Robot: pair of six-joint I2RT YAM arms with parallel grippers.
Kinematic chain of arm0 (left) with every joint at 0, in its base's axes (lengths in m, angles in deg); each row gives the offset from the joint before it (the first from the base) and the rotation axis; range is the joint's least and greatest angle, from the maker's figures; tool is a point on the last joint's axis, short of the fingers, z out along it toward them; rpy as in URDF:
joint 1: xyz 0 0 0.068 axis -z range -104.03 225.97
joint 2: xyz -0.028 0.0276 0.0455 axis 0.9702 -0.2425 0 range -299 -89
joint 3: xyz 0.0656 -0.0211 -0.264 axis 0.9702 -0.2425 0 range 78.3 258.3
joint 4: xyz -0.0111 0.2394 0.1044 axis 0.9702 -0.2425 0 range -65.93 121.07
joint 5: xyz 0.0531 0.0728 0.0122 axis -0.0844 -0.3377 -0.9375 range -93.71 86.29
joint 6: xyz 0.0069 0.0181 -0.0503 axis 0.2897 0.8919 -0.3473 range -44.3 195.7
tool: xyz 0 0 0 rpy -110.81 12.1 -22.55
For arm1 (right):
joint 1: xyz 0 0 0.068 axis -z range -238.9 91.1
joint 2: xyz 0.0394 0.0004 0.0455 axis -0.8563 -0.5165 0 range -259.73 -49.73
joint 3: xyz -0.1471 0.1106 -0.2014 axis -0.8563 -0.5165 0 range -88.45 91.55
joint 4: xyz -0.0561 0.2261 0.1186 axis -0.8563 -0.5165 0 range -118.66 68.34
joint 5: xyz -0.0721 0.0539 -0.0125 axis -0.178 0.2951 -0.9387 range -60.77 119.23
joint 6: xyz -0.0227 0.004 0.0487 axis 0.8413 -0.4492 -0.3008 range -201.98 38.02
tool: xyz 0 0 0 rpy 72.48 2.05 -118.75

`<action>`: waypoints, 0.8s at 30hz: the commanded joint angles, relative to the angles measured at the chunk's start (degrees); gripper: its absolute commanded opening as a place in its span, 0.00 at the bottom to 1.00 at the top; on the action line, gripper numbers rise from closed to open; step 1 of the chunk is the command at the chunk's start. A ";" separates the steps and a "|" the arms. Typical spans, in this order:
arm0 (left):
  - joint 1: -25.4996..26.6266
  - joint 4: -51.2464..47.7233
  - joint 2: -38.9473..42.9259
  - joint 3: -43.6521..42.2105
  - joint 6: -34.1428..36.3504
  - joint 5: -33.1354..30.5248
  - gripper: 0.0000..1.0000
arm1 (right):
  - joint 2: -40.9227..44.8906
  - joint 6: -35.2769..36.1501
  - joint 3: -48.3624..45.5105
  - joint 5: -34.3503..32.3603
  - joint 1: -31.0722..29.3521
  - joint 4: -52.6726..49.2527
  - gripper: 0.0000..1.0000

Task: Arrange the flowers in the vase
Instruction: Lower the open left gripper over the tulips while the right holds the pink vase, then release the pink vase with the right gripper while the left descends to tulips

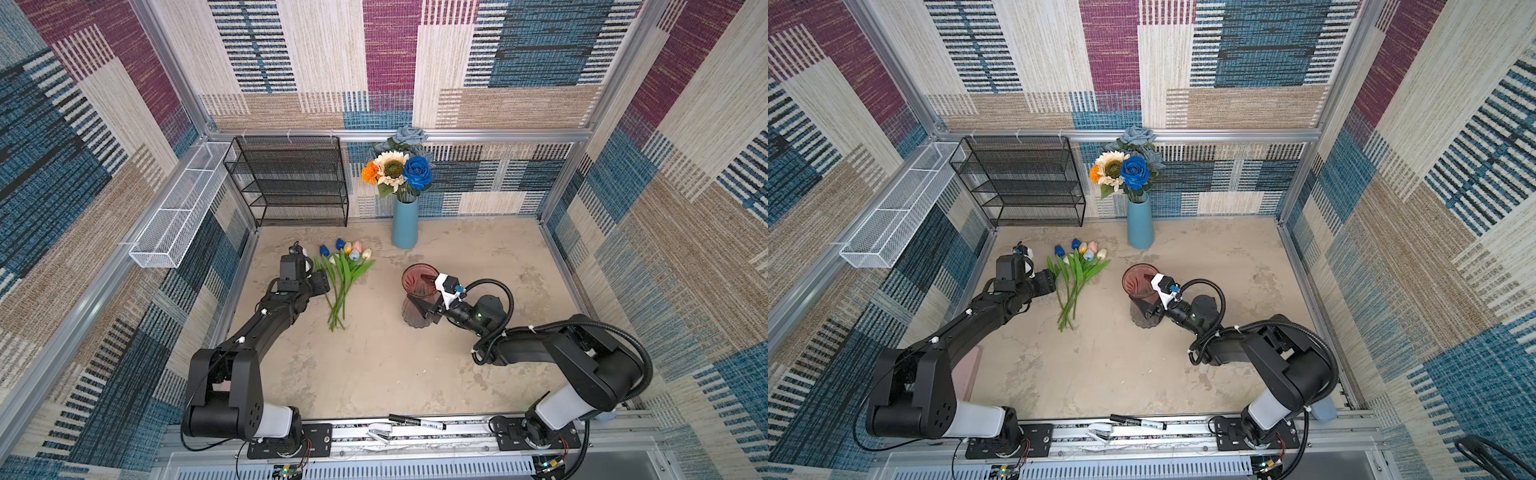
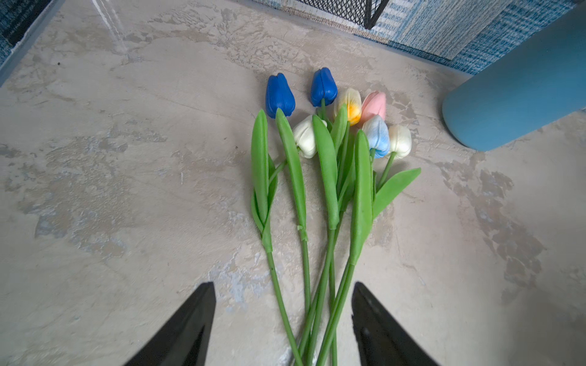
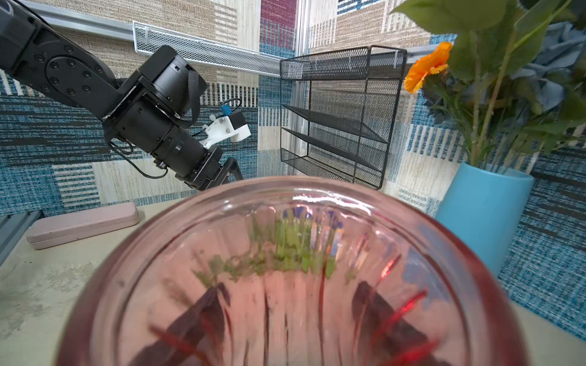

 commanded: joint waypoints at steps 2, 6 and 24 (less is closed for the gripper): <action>-0.01 1.13 0.73 -0.46 0.33 -0.96 0.71 | -6.04 -3.16 4.46 3.34 0.05 14.55 0.71; -0.08 -0.59 0.60 -0.09 0.54 -1.15 0.73 | -9.86 -3.53 7.36 3.76 -0.38 16.00 0.71; -0.46 -5.02 -5.85 3.56 0.38 -1.23 0.81 | -6.69 -1.21 0.12 -0.90 -0.74 11.22 1.00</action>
